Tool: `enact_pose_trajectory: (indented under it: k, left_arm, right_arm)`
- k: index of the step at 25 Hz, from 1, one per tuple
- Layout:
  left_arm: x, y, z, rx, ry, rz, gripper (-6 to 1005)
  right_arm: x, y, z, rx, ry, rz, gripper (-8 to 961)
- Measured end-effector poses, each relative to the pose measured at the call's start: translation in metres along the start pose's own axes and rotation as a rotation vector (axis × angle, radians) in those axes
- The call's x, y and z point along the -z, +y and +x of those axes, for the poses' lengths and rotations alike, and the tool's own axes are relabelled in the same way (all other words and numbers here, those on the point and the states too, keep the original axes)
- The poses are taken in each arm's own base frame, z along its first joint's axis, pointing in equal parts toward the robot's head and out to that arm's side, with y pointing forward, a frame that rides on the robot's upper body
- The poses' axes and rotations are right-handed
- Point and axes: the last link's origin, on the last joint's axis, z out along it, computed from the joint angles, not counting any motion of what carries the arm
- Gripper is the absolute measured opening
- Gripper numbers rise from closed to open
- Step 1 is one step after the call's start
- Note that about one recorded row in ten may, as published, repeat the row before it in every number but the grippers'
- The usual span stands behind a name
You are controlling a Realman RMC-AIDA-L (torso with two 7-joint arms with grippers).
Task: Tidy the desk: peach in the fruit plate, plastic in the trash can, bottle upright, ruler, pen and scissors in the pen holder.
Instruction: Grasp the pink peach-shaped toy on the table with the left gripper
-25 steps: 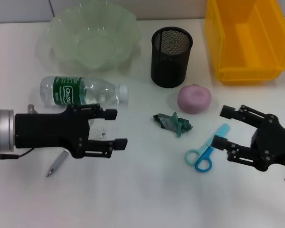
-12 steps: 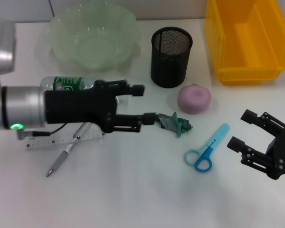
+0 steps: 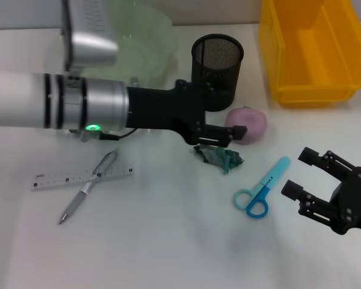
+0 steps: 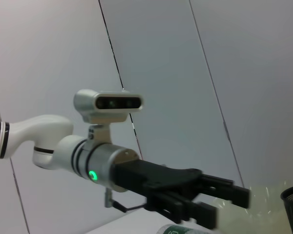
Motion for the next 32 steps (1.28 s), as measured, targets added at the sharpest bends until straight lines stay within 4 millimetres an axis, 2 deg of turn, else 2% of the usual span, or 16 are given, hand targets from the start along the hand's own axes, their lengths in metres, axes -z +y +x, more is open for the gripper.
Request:
enact_pose_trajectory:
  k: [1,6,11,18,21,32]
  left_arm:
    - [-0.01,-0.001,0.002,-0.016,-0.025,0.011,809]
    - [-0.029,-0.008,0.006,-0.037,-0.077,0.064,809]
    - [-0.039,-0.013,0.007,-0.039,-0.112,0.115,808]
    - [-0.051,-0.012,0.007,-0.064,-0.145,0.13,807]
    - [-0.058,-0.011,0.0,-0.088,-0.187,0.15,807]
    - [-0.063,-0.009,-0.001,-0.069,-0.173,0.173,801]
  right_arm:
    - [0.0,0.001,0.001,-0.006,0.001,-0.001,796]
    - [0.0,0.002,0.006,-0.014,0.028,0.001,796]
    - [0.0,0.002,0.012,-0.018,0.05,0.018,797]
    - [-0.001,0.004,0.014,-0.006,0.047,0.018,797]
    - [-0.002,0.004,0.014,-0.006,0.047,0.017,797]
    - [-0.004,0.002,0.013,-0.001,0.047,0.012,797]
